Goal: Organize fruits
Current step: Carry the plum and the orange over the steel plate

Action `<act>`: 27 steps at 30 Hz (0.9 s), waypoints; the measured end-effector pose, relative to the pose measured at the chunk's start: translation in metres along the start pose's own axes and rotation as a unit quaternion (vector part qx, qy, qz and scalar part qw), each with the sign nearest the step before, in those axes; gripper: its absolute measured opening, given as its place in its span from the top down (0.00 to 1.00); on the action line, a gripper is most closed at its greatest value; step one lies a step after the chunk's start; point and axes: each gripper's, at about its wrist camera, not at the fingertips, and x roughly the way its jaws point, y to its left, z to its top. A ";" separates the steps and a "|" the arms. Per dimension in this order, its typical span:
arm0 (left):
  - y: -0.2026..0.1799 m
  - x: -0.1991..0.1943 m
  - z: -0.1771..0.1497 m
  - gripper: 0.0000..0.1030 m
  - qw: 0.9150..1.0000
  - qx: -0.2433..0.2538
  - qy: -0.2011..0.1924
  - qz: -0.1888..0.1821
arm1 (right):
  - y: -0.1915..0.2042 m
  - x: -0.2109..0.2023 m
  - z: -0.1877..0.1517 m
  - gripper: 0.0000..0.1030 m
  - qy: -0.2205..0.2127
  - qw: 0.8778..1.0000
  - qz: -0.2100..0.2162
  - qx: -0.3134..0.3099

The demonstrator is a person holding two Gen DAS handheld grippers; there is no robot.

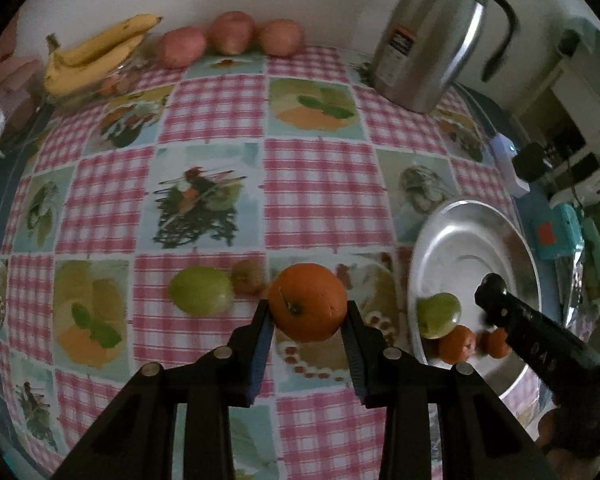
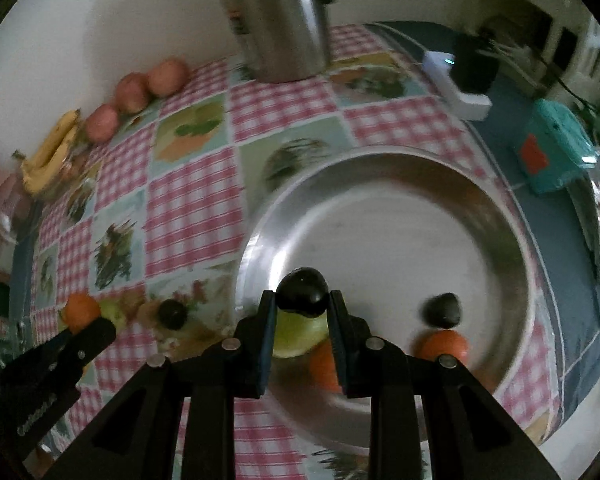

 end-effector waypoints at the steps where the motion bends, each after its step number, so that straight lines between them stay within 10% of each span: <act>1: -0.005 0.001 0.000 0.64 1.000 0.005 0.001 -0.001 | -0.005 0.000 0.001 0.74 0.000 1.000 -0.002 0.006; 27: -0.104 0.041 -0.004 0.64 0.990 0.114 -0.073 -0.030 | -0.065 0.015 0.006 0.74 -0.023 0.997 -0.005 0.073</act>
